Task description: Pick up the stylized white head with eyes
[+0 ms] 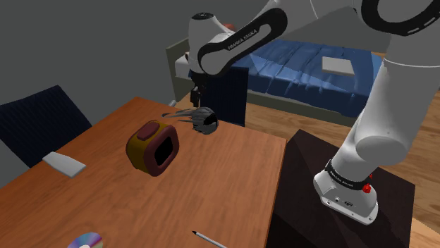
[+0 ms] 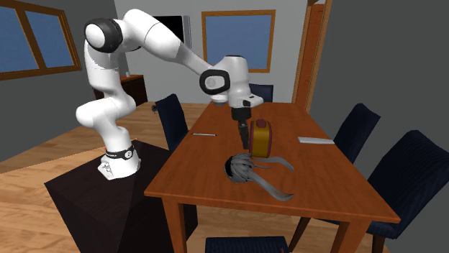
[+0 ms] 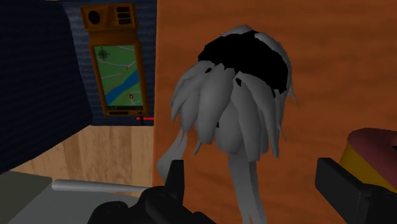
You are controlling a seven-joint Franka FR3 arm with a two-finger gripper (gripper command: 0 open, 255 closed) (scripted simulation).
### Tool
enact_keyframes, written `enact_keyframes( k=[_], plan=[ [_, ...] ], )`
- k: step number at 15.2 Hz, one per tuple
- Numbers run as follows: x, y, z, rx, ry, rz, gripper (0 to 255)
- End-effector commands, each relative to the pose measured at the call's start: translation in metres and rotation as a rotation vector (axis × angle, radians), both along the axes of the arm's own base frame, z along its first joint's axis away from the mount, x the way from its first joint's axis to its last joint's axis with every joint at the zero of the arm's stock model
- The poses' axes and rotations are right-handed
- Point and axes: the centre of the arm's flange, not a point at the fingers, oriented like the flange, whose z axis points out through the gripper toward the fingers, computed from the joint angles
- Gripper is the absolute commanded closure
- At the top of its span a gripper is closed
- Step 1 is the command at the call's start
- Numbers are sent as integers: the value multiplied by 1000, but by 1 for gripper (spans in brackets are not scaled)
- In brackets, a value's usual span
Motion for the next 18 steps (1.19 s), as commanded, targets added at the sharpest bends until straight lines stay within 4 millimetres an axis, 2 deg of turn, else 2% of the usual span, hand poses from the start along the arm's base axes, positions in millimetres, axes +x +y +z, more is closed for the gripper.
enact_keyframes(
  k=[1,6,7,14,16,17,18],
  plan=[
    [17,10,-18,-14,-4,28,0],
    [56,41,-62,-47,-12,94,0],
    [57,41,-63,-47,-12,95,0],
    [57,41,-103,-47,-12,95,0],
    [57,41,-103,-47,-12,95,0],
    [56,41,-102,-47,-12,95,255],
    [56,41,-102,-47,-12,95,255]
  ],
)
